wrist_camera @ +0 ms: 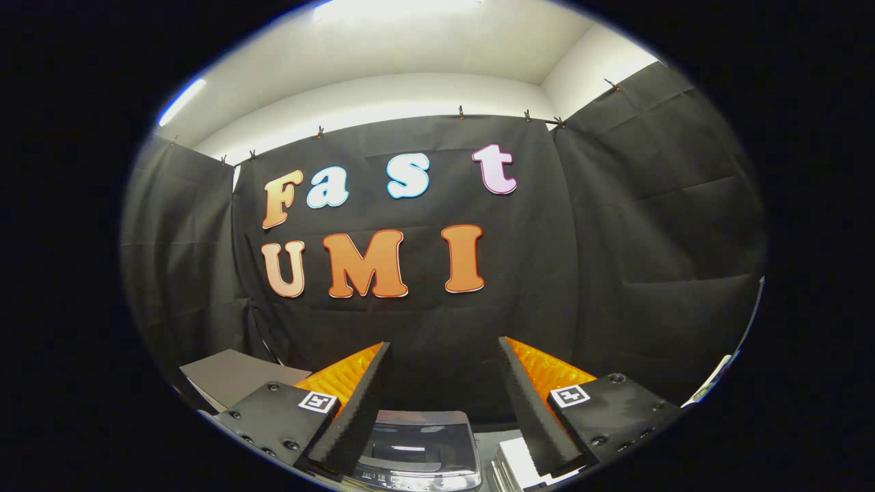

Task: Put the clothes into the washing machine and then close the washing machine lid.

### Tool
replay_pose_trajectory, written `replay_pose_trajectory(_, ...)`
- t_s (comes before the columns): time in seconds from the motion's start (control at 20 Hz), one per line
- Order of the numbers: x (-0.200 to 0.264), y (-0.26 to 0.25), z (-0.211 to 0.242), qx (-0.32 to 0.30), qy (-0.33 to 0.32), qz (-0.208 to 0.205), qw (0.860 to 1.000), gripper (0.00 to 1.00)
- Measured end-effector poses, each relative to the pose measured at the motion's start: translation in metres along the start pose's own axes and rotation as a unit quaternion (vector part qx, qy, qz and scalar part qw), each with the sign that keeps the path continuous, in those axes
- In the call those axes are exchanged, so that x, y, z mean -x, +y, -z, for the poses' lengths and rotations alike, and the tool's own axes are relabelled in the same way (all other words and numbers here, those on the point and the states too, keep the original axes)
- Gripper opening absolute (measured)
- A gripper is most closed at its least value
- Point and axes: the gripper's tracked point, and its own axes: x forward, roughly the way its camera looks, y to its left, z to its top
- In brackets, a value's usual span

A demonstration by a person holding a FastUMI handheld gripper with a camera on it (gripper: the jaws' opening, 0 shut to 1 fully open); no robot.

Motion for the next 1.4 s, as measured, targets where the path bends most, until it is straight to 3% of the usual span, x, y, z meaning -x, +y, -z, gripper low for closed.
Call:
replay_pose_trajectory(0.45, -0.007, -0.003, 0.010, -0.022, -0.006, -0.020, 1.000, 0.98)
replay_pose_trajectory(1.4, -0.012, -0.002, 0.012, -0.022, -0.003, -0.016, 1.000, 0.98)
